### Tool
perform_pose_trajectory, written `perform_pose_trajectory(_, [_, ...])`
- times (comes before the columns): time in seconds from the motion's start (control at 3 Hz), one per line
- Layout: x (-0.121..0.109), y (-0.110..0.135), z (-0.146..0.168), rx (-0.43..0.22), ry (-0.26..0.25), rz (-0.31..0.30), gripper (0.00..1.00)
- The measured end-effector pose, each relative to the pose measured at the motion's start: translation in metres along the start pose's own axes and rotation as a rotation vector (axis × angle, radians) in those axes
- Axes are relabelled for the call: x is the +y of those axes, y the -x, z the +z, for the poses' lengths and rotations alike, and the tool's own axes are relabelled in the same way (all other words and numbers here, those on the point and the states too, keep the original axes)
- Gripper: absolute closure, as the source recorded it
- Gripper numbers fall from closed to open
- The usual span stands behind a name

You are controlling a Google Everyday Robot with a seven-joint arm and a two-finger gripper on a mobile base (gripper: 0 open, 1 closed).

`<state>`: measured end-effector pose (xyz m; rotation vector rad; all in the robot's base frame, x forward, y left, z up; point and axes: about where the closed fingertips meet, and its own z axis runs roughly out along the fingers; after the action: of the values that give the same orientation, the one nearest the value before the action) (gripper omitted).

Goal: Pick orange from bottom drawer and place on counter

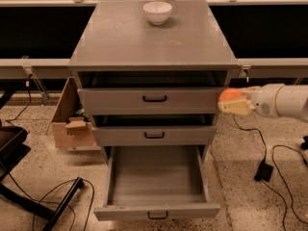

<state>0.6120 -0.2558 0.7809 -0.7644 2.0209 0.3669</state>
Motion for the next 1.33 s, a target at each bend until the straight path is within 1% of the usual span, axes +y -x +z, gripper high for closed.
perform_pose_trajectory(0.33, [-0.041,0.054,-0.035,-0.019,-0.07,0.019,1.0])
perform_pose_trajectory(0.67, [-0.094,0.116,-0.041,-0.069,-0.109,0.042,1.0])
perform_pose_trajectory(1.0, [-0.122,0.142,-0.008,-0.107,-0.08,0.072,1.0])
perform_pose_trajectory(1.33, [-0.136,0.171,0.027,-0.154,-0.042,0.066,1.0])
